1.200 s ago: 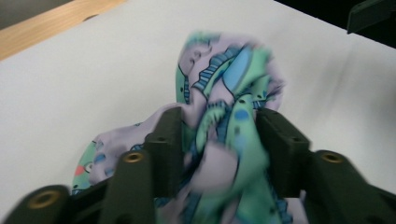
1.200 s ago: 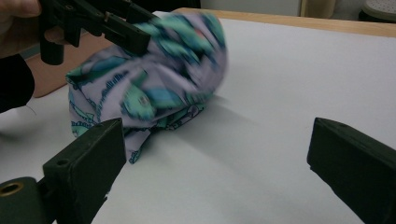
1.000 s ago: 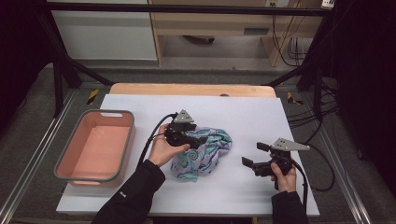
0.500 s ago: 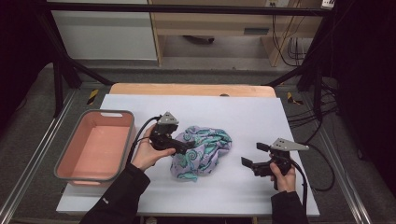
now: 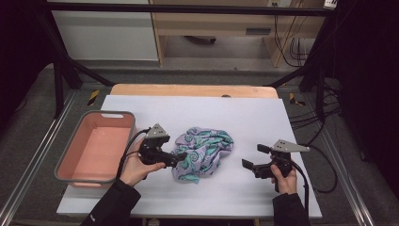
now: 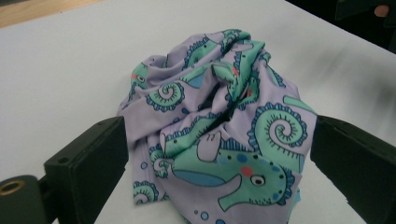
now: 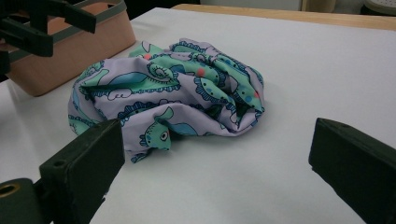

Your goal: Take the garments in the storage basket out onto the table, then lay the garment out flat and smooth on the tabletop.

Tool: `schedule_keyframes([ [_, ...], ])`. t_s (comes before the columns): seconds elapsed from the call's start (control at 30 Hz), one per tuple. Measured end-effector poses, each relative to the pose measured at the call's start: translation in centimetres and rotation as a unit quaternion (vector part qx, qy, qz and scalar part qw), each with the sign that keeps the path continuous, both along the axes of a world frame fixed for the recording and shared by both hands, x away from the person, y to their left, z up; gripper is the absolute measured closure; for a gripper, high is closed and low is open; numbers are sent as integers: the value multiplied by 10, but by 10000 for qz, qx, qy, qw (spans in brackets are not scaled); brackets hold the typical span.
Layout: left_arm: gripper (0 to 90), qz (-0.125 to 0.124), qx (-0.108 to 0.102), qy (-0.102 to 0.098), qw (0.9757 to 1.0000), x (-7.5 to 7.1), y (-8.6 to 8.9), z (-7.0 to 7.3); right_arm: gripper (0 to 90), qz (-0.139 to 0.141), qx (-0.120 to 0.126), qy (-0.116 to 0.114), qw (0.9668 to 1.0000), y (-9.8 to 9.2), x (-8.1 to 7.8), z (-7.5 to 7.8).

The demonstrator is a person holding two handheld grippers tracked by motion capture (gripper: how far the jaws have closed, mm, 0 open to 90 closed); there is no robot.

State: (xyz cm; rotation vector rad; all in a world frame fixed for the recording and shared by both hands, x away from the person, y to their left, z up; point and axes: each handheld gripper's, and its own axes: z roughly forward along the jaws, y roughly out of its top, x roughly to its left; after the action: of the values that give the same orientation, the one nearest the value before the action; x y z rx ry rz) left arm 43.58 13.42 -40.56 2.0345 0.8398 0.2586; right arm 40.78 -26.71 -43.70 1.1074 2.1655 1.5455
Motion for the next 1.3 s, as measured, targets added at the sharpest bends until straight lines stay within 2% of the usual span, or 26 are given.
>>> schedule_keyframes([
  [0.07, 48, 4, 63, 0, 10000, -4, 1, -5, 39, -9, 23, 8, 10000, 1, 0, 0],
  [0.33, 68, -81, 80, 119, 9999, -15, 3, -20, 37, 35, -33, 113, 9999, 11, 1, -2],
  [0.47, 78, -190, 103, 280, 9994, -21, 2, -29, 37, 98, -46, 163, 9998, 20, 2, -4],
  [0.67, 121, -233, 143, 290, 9992, -23, -3, -37, 38, 149, -90, 292, 9994, 31, 3, -7],
  [0.83, 174, -269, 222, 293, 9990, -24, -7, -42, 38, 247, -204, 357, 9988, 43, 4, -10],
  [0.97, 221, -320, 249, 392, 9984, -25, -11, -47, 37, 358, -260, 390, 9983, 52, 3, -12],
  [1.03, 280, -363, 245, 422, 9981, -25, -13, -49, 37, 395, -269, 413, 9980, 56, 3, -12],
  [1.23, 373, -441, 359, 494, 9972, -26, -17, -53, 38, 477, -337, 425, 9974, 65, 3, -14],
  [1.3, 419, -449, 328, 547, 9970, -26, -18, -54, 38, 500, -335, 427, 9973, 67, 2, -14],
])
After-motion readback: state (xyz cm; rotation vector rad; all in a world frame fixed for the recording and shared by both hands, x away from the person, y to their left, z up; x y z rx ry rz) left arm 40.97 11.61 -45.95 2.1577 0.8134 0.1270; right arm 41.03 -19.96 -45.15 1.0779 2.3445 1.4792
